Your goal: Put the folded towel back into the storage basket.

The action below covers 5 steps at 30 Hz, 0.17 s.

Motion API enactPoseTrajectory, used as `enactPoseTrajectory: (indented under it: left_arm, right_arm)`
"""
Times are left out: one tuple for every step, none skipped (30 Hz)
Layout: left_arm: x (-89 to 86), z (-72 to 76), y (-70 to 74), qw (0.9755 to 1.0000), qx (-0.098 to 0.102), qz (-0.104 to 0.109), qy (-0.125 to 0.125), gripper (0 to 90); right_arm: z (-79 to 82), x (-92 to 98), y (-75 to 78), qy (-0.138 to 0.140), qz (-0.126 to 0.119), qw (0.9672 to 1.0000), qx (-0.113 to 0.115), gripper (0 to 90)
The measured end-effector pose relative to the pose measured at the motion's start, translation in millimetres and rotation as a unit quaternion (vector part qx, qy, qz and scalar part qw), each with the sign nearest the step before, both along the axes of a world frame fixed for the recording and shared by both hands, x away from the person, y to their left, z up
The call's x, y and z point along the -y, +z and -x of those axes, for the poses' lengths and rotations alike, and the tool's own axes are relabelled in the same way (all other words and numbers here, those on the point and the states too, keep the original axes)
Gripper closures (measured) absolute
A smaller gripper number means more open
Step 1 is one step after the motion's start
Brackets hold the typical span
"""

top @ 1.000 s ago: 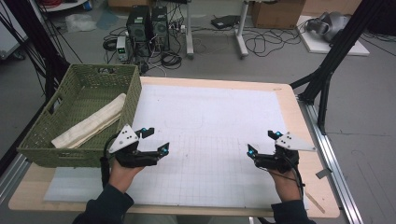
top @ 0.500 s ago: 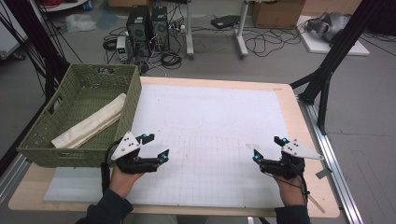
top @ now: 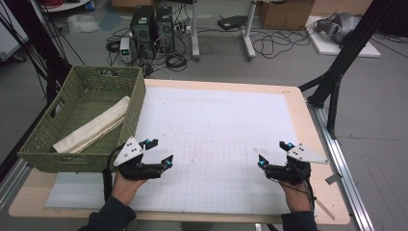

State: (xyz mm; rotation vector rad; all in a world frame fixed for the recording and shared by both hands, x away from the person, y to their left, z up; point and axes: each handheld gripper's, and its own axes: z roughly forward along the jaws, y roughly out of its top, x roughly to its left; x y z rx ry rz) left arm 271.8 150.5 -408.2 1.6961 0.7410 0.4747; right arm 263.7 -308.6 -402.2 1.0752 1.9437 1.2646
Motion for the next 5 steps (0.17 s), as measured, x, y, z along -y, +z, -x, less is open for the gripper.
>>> enactPoseTrajectory:
  left_arm:
    - [0.2, -0.2, -0.1, 1.0000, 0.000, 0.000, 0.000, 20.9]
    - [0.5, -0.5, -0.3, 1.0000, 0.000, 0.000, 0.000, 20.9]
    - [0.6, -0.9, -0.4, 1.0000, 0.000, -0.002, -0.001, 20.9]
    - [1.2, -1.0, -0.7, 1.0000, -0.001, -0.002, -0.001, 20.9]
    - [1.6, -1.3, -1.0, 1.0000, -0.001, -0.002, -0.001, 20.9]
  right_arm:
    - [-0.1, 0.0, 0.0, 0.001, 0.001, 1.0000, 0.002, 9.6]
    - [-0.2, 0.0, -0.1, 0.001, 0.001, 1.0000, 0.002, 9.6]
    - [0.0, -0.2, -0.3, 0.001, 0.000, 1.0000, -0.001, 9.6]
    - [-0.2, 0.2, -0.6, 0.001, 0.002, 1.0000, 0.000, 9.6]
    - [-0.2, 0.3, -0.8, 0.000, 0.002, 1.0000, -0.001, 9.6]
